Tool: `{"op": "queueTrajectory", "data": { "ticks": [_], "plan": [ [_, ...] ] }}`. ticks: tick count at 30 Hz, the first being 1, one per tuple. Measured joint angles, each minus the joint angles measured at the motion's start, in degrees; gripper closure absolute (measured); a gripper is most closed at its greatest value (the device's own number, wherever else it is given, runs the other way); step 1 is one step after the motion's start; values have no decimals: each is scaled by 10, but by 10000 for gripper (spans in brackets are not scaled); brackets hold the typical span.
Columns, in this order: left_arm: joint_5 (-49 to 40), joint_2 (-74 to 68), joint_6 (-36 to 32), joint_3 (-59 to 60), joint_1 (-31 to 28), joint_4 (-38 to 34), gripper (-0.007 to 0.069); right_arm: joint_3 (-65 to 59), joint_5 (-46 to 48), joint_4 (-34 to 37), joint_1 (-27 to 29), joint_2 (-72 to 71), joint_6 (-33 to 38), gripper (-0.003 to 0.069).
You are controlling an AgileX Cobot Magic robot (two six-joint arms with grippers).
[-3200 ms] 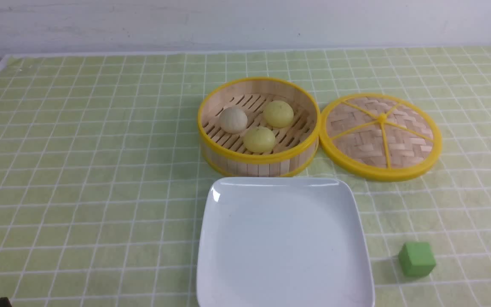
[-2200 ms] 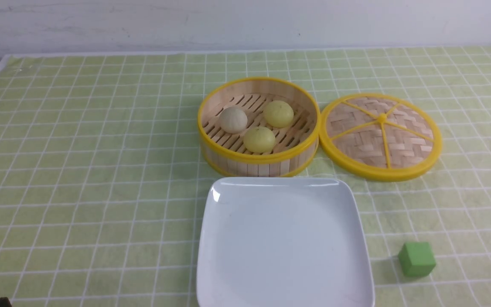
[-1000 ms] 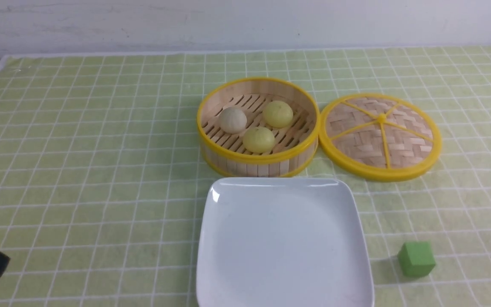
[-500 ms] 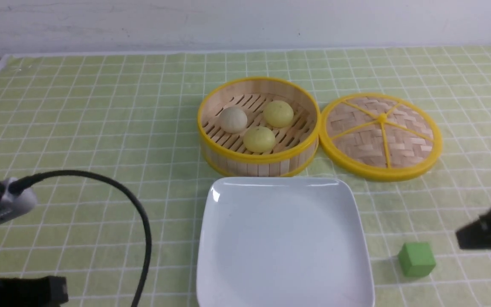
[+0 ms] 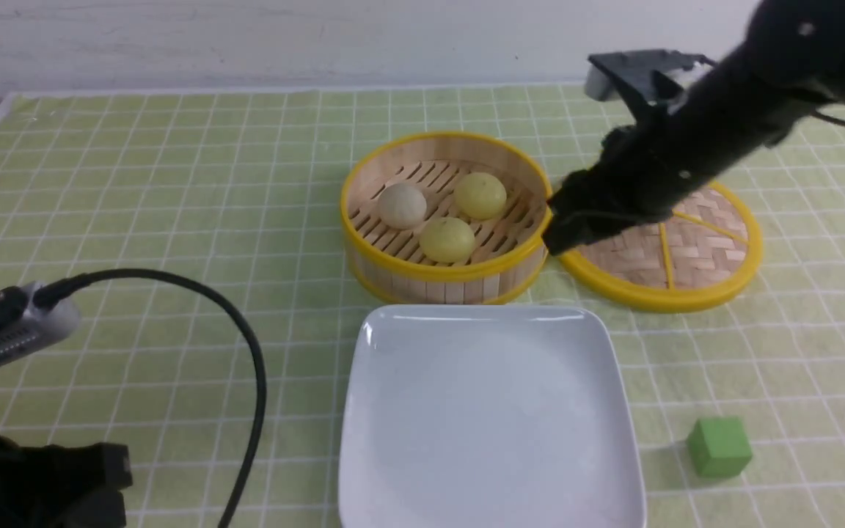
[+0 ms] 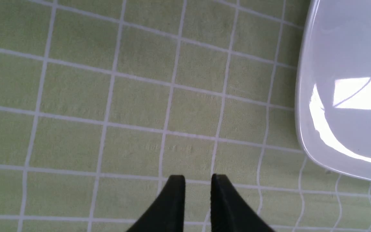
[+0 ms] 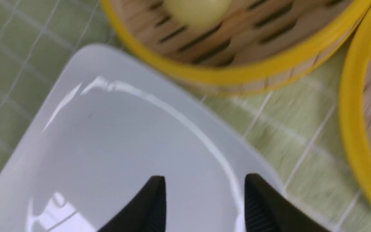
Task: Put the steamed buns into the plate on the green tablecloth.
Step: 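Reach toward a bun in the bamboo steamer with the right gripper, then move the steamed bun from the bamboo steamer onto the white plate with the right gripper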
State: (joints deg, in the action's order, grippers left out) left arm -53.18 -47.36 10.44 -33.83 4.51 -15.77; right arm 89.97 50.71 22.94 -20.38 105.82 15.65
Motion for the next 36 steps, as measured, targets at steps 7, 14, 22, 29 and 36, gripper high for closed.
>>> {"op": "queueTrajectory", "data": {
  "ticks": [7,14,22,29,36],
  "plan": [
    [2,0,0,0,0,0,351,172,-61,-73,-19,151,-55,211],
    [1,0,0,0,0,-1,346,216,-178,-59,-18,257,-70,264],
    [-7,0,0,0,0,-11,343,216,-140,-47,-19,236,-74,645],
    [-14,0,0,0,0,-11,342,202,135,-100,-18,41,-83,646],
    [-10,0,0,0,0,-11,342,-12,118,-65,-49,-38,-102,637]
  ]
}}
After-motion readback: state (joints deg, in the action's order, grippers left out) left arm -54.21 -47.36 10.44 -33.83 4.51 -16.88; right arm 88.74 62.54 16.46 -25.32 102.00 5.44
